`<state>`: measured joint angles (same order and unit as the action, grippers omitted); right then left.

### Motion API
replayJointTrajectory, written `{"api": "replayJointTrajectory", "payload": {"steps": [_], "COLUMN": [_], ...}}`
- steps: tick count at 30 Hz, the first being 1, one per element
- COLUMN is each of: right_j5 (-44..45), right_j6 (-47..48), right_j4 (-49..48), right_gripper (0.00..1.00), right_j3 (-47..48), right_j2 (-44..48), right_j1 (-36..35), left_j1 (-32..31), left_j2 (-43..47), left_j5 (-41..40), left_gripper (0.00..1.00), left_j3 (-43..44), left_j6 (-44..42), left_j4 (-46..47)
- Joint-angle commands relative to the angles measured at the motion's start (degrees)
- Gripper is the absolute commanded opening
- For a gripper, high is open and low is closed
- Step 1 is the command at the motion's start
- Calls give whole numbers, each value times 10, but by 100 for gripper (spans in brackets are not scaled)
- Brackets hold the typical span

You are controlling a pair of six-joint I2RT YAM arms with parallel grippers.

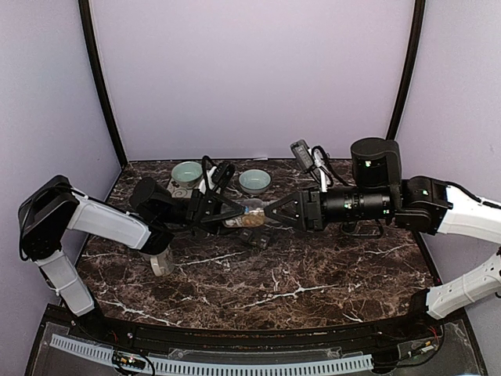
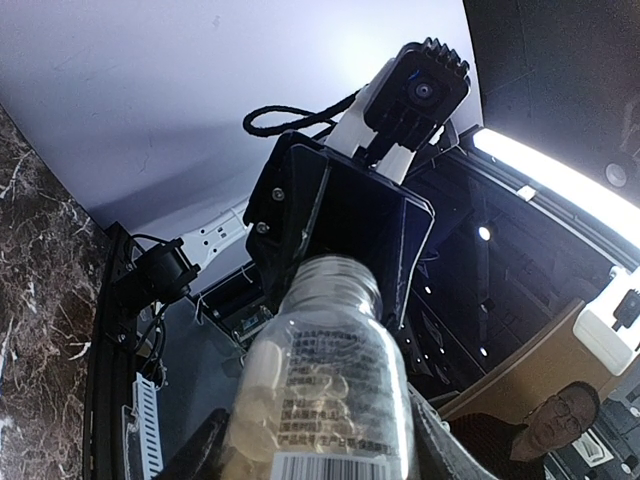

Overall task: Sort the pills into containers
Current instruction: Screw the lid of the pill bottle onto the pill bottle.

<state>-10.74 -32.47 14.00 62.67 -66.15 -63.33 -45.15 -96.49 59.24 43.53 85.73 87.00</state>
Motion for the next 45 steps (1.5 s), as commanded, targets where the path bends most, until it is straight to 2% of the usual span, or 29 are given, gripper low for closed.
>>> {"api": "replayJointTrajectory", "payload": {"steps": [1, 15, 31, 45], "right_j5": [-14, -17, -4, 3], "right_j6": [-1, 3, 7, 14], "right_j4": [-23, -51, -79, -94], "right_gripper": [33, 34, 34, 35], "right_j3": [-1, 13, 24, 29], "right_j2": [-4, -27, -44, -50], "right_j1": [-3, -3, -1, 3], "left_j1": [1, -1, 0, 0], "left_j2": [0, -11, -36, -37], "left_j5": [8, 21, 39, 57], "left_gripper": [0, 0, 0, 0], "left_j3": [24, 38, 50, 58], "left_j6": [9, 26, 74, 76], "left_j4": [28, 35, 87, 79]}}
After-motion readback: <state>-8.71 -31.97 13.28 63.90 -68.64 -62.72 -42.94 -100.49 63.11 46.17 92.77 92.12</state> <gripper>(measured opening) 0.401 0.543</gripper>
